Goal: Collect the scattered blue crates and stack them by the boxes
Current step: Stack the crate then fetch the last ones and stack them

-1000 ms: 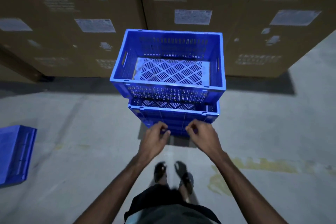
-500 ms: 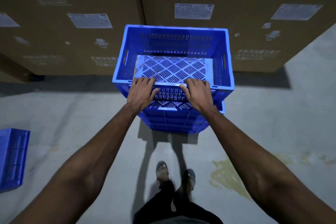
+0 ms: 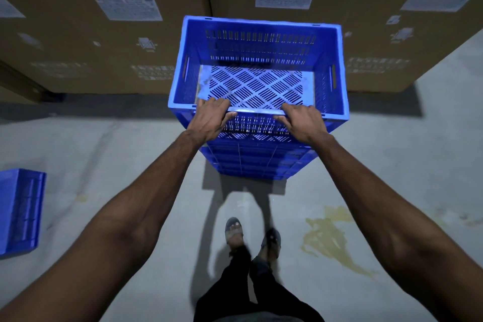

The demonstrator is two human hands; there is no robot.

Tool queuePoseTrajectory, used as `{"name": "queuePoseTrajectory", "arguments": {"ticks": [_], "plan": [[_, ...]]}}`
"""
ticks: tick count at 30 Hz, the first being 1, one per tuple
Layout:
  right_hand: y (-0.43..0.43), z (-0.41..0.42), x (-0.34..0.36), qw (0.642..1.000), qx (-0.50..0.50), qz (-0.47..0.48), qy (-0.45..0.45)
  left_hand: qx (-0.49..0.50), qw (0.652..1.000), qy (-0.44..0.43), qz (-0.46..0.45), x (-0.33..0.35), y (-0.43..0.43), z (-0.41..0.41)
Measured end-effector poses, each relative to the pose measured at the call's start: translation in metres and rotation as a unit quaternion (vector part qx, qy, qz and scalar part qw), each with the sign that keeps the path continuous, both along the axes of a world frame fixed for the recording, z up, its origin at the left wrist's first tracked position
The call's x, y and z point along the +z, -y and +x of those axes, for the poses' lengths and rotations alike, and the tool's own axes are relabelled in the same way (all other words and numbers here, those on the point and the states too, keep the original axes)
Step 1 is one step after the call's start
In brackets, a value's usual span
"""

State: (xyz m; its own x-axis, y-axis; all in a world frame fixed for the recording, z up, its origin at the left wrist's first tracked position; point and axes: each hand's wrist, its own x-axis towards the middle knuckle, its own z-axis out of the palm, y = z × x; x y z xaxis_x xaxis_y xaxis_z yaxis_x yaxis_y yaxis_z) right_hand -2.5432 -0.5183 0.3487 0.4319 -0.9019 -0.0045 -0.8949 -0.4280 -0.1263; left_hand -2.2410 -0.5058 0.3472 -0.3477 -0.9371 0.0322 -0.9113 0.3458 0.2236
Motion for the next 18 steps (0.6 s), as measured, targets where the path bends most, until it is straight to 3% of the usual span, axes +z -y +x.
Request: {"name": "queuePoseTrajectory", "arguments": {"ticks": [13,18], "plan": [[0.021,0.008,0.01,1.0,-0.005,-0.015,-0.003,0.008,0.999,-0.034,0.012,0.009,0.026,0.003],[-0.004,-0.014,0.002,0.999,0.018,-0.038,-0.011,0.011,0.999,-0.048,0.011,0.0,-0.006,-0.009]]}}
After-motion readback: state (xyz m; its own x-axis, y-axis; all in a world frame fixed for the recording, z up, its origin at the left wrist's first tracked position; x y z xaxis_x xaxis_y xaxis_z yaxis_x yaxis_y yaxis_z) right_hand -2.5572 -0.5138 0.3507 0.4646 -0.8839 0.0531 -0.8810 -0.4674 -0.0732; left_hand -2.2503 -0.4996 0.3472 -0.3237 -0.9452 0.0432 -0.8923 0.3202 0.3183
